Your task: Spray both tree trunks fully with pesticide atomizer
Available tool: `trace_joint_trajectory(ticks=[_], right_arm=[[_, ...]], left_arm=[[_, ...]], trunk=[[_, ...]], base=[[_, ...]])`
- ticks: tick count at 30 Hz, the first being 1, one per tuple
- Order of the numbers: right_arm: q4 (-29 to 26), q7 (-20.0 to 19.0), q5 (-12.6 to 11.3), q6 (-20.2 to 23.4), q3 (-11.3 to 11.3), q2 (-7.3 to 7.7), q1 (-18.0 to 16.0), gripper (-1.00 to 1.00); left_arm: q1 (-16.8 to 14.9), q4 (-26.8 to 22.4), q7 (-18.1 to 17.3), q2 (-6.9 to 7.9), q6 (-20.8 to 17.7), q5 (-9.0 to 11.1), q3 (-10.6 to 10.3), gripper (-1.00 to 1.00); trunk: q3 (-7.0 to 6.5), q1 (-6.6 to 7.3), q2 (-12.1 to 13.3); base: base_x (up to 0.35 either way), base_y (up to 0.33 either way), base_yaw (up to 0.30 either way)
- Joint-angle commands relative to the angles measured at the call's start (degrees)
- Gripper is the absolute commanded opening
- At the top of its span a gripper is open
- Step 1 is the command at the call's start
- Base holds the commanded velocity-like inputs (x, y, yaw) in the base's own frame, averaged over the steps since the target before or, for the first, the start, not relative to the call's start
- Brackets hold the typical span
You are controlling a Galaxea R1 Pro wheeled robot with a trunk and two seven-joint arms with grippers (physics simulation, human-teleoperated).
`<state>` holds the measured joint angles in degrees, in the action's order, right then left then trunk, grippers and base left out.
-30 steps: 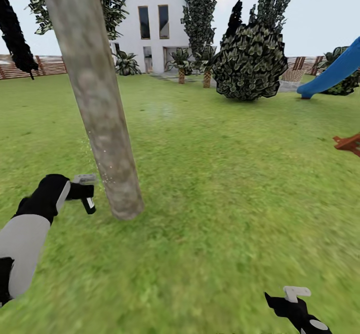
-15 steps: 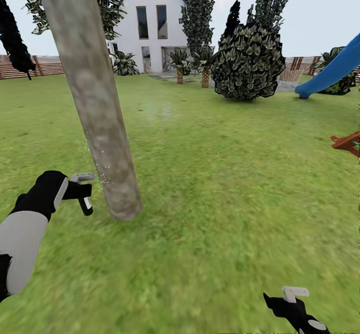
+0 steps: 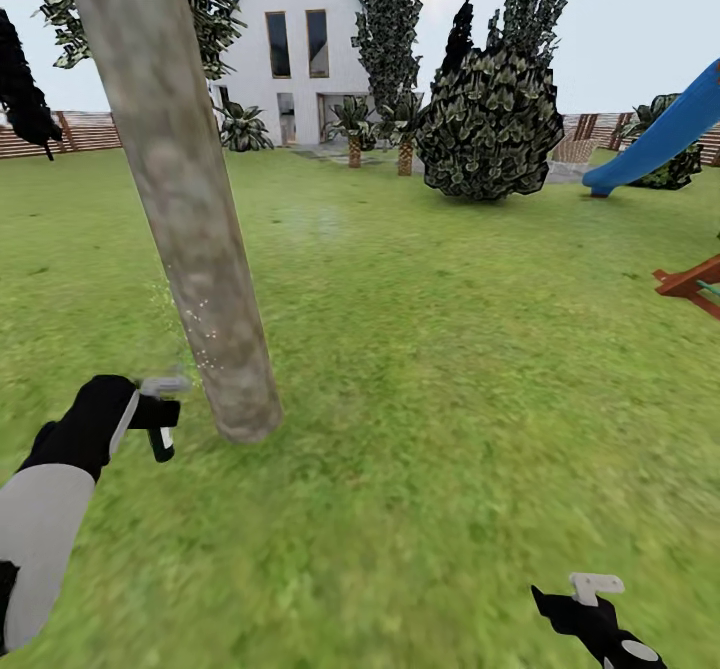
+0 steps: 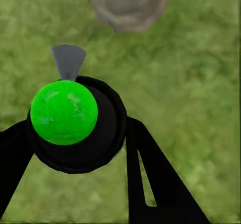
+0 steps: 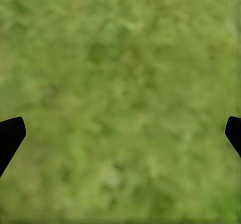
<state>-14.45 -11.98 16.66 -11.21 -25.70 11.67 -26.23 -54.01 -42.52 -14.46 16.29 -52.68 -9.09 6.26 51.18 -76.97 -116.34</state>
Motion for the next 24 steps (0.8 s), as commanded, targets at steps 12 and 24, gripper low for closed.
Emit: trace_joint_trajectory(ticks=[12,24], right_arm=[[0.04,-0.32,0.48,-0.17,-0.46,-0.07,-0.05,1.00],[0.04,-0.32,0.48,-0.13,-0.41,-0.07,-0.05,1.00]], left_arm=[[-15.13,-2.92,-4.52,1.33,-5.35,-1.45,-0.04,-1.00],[-3.78,-2.62,-4.92,1.24,-3.72,-0.94,0.40,-1.00]], trunk=[[0.04,0.02,-0.03],[0.04,0.02,-0.03]], base=[[0.000,0.000,0.000],[0.000,0.000,0.000]])
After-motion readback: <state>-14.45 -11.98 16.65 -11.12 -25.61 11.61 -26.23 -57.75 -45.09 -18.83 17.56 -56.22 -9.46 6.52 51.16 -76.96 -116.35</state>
